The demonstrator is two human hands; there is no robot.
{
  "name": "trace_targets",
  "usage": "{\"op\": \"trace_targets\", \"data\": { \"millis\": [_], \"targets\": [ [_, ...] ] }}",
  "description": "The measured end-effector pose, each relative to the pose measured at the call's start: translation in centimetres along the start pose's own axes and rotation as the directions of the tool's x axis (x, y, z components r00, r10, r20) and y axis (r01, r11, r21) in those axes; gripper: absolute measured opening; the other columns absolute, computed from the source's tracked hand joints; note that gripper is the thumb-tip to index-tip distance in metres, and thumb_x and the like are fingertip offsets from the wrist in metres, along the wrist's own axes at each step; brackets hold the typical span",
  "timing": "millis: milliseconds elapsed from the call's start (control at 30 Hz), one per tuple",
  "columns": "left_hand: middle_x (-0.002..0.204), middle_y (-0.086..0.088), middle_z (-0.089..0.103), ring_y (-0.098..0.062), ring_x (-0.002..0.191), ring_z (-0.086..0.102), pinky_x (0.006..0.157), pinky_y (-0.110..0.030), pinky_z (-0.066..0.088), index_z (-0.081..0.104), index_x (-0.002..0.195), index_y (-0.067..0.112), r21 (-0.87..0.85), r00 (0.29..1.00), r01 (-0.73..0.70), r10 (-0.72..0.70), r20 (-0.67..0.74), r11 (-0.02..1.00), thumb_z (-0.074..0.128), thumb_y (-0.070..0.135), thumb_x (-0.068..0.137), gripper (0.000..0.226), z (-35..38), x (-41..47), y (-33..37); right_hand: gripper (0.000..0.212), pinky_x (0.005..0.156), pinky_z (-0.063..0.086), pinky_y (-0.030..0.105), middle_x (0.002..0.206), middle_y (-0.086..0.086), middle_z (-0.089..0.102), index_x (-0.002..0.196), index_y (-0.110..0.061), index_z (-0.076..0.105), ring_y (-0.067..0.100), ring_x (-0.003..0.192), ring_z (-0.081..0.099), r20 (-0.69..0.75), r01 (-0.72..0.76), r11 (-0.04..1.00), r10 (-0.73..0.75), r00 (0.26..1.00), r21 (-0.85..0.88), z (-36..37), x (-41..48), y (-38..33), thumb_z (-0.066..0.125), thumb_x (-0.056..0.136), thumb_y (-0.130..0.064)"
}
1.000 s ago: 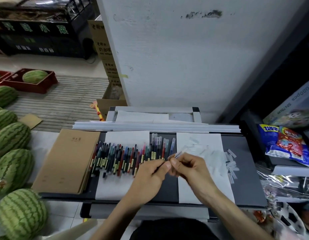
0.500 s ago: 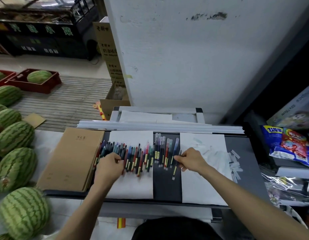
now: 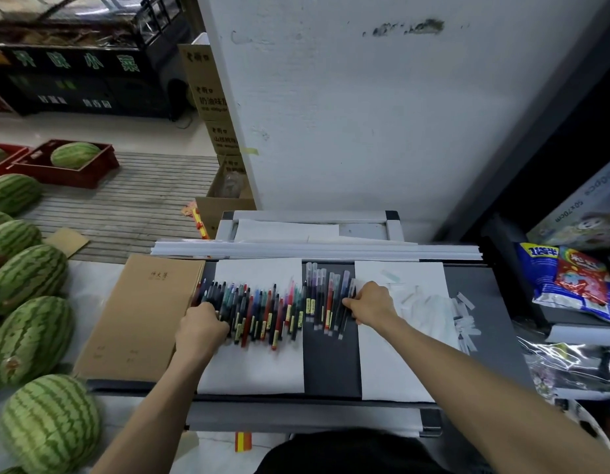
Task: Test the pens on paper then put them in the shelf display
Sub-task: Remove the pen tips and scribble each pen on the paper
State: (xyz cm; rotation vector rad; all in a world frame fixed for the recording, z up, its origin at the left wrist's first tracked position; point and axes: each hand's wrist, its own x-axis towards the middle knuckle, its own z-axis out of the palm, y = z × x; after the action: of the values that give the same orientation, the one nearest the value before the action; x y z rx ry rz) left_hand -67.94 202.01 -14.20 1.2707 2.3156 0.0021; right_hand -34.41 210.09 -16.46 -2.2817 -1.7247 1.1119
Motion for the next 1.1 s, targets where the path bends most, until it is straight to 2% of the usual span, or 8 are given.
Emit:
{"op": "trace_targets", "data": {
  "millis": [167,300,467,733,867,933,1000,1100],
  "targets": [
    [0.066,-0.009,0.069,-0.027,0.066,0.066,0.062,-0.034,0.058,0.067,0.074,0.006,0.014,1.000,0.000,0.000,0.001,1.000,0.062,0.017,0.078,0.012,0.2,0.0,0.2,0.033,0.066,0.056,0.033,0.075,0.005,0.070,0.075,-0.010,0.066,0.022,0.069,0.066,-0.057,0.086,0.991,-0.093,0.994,-0.104,-1.2,-1.0,1.8,0.062,0.096,-0.034],
    [0.057,-0.007,0.069,-0.026,0.062,0.068,0.060,-0.032,0.057,0.072,0.072,0.003,-0.048,0.999,0.019,-0.017,0.030,0.999,0.065,0.013,0.082,0.016,0.2,0.7,-0.5,0.019,0.075,0.055,0.034,0.106,-0.001,0.069,0.107,-0.020,0.067,0.023,0.092,0.067,-0.218,0.158,0.919,-0.248,0.944,-0.361,-4.1,-1.1,4.7,0.050,0.100,-0.026],
    [0.051,-0.004,0.069,-0.024,0.061,0.069,0.053,-0.026,0.050,0.072,0.061,0.007,-0.093,0.999,0.015,-0.011,0.042,0.996,0.068,0.011,0.085,0.025,0.2,0.4,-1.2,0.028,0.082,0.053,0.036,0.127,0.001,0.062,0.129,-0.018,0.062,0.023,0.116,0.060,-0.277,0.117,0.917,-0.234,0.932,-0.381,-7.2,1.1,6.3,0.051,0.105,-0.028],
    [0.067,-0.002,0.072,-0.023,0.067,0.070,0.065,-0.039,0.062,0.070,0.079,0.019,-0.158,0.993,-0.116,0.116,-0.009,0.981,0.062,0.017,0.091,0.015,-2.5,-2.9,0.7,0.015,0.071,0.050,0.033,0.108,0.004,0.063,0.109,-0.015,0.061,0.024,0.094,0.059,-0.194,0.035,0.905,-0.128,0.973,-0.423,-6.9,3.8,4.5,0.050,0.101,-0.021],
    [0.071,-0.006,0.069,-0.024,0.065,0.064,0.061,-0.034,0.052,0.064,0.082,0.012,-0.222,0.983,-0.184,0.182,-0.029,0.958,0.063,0.022,0.092,0.014,-2.9,-5.1,2.7,0.013,0.073,0.052,0.035,0.107,0.005,0.062,0.106,-0.012,0.062,0.023,0.090,0.056,-0.235,0.032,0.903,-0.145,0.961,-0.427,-6.7,4.0,4.7,0.051,0.101,-0.019],
    [0.069,-0.005,0.066,-0.019,0.061,0.057,0.059,-0.031,0.044,0.061,0.080,0.012,-0.274,0.972,-0.228,0.233,-0.013,0.934,0.062,0.024,0.094,0.018,-2.8,-6.3,3.9,0.015,0.078,0.056,0.038,0.105,0.007,0.066,0.104,-0.011,0.062,0.025,0.088,0.059,-0.261,0.058,0.929,-0.162,0.952,-0.364,-6.8,3.9,4.7,0.051,0.102,-0.020],
    [0.069,-0.009,0.065,-0.016,0.060,0.052,0.059,-0.033,0.042,0.062,0.084,0.011,-0.361,0.955,-0.272,0.298,0.016,0.892,0.058,0.023,0.099,0.020,-2.7,-7.4,5.1,0.015,0.082,0.058,0.040,0.103,0.005,0.070,0.106,-0.011,0.065,0.026,0.089,0.065,-0.285,0.114,0.985,-0.147,0.947,-0.129,-6.9,2.9,4.1,0.056,0.102,-0.023],
    [0.060,0.002,0.053,-0.010,0.054,0.041,0.057,-0.033,0.034,0.064,0.080,0.020,-0.529,0.940,-0.275,0.340,0.028,0.803,0.046,0.014,0.105,0.032,-2.6,-9.3,6.8,0.014,0.086,0.058,0.033,0.095,-0.005,0.075,0.109,-0.018,0.071,0.015,0.087,0.071,-0.288,0.248,0.943,-0.179,0.941,0.222,-7.1,-0.4,2.3,0.065,0.101,-0.027]
  ]
}}
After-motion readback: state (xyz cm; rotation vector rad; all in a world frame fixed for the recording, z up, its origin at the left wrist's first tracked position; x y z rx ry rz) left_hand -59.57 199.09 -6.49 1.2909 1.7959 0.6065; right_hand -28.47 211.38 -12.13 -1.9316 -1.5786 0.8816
